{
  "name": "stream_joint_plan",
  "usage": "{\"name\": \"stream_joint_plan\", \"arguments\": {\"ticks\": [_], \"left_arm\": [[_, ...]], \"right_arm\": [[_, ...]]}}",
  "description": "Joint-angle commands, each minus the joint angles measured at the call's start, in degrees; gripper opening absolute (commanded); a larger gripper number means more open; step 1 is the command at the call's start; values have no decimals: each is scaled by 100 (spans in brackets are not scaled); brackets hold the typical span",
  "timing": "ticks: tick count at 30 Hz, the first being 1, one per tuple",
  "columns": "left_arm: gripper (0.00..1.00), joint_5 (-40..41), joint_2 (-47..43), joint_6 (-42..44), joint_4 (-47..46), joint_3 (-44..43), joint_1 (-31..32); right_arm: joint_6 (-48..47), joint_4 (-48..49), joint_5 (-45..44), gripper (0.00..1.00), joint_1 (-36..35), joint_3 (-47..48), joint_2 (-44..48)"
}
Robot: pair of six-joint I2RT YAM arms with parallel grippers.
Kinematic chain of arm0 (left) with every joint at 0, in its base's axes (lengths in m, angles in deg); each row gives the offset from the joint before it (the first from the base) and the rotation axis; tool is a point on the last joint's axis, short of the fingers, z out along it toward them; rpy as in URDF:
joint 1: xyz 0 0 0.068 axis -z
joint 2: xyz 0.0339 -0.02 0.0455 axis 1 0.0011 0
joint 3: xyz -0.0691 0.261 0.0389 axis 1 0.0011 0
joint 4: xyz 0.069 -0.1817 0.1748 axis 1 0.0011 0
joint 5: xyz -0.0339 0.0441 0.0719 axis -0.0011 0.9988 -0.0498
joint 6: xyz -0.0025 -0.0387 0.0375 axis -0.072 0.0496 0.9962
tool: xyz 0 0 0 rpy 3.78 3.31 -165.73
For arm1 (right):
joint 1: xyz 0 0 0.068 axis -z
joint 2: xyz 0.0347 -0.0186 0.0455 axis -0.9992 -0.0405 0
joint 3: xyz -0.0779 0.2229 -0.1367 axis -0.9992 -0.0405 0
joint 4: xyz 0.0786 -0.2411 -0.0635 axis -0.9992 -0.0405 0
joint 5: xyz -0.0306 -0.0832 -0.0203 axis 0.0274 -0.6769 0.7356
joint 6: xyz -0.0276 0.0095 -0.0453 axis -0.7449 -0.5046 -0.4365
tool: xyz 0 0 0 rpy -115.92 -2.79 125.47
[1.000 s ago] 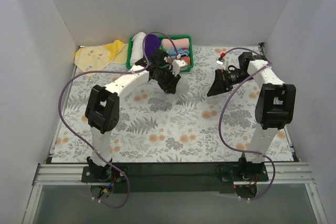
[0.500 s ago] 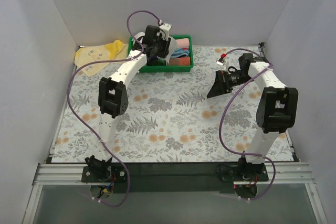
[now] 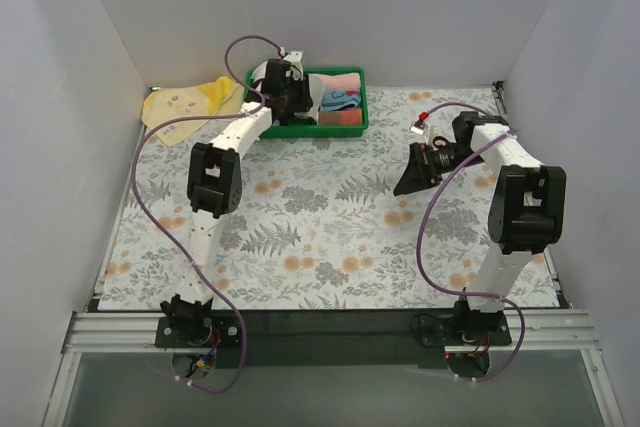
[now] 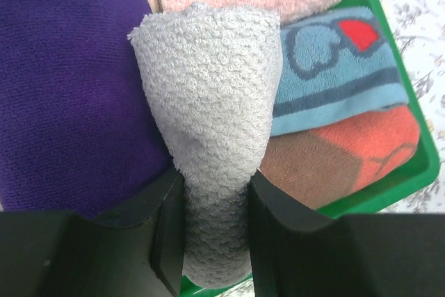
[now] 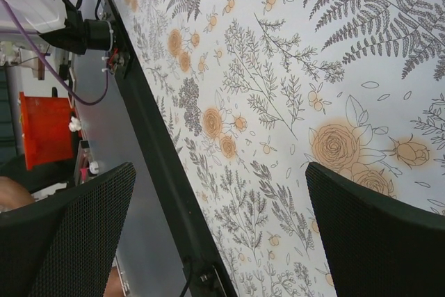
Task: Roll the towels
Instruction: Place the rolled towel into the container
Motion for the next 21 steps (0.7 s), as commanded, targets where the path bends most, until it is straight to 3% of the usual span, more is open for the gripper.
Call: {"name": "stream_joint_plan", "arguments": {"ticks": [1,9,18,21], "left_arm": [[0,-43,-238,-667,-441,51,-28],[0,1,-71,-1308,-740,50,-37],[1,106,307,-1397,-916,147,-63],[6,63,421,-1432,-951,147,-72]], "right_arm": [[-130,-12,192,99,3,-62,222],[-200,-4,175,99,3,-212,187],[-227,5,183,99,3,-256,134],[-235,-4,183,99,3,-308,126]]}}
